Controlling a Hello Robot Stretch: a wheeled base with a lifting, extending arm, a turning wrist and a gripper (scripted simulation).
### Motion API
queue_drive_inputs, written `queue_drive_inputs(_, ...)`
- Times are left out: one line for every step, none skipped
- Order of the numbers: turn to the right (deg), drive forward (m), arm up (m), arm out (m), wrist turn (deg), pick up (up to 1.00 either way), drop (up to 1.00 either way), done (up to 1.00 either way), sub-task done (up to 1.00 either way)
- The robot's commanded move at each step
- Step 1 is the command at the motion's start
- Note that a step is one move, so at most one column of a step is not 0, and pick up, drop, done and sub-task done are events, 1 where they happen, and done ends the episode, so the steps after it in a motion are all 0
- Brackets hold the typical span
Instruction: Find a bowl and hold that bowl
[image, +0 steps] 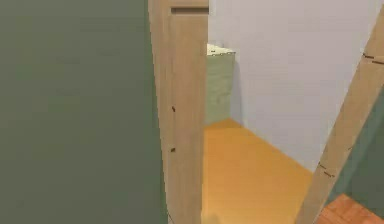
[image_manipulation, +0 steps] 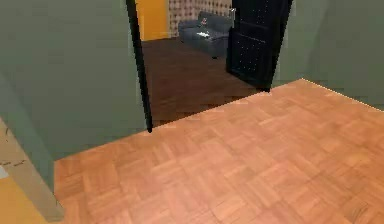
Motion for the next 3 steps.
queue_drive_inputs(45.0, 0.0, 0.0, 0.0, 0.0, 0.0, 0.0, 0.0, 0.0)
queue_drive_inputs(45.0, 0.0, 0.0, 0.0, 0.0, 0.0, 0.0, 0.0, 0.0)
queue_drive_inputs(45.0, 0.0, 0.0, 0.0, 0.0, 0.0, 0.0, 0.0, 0.0)
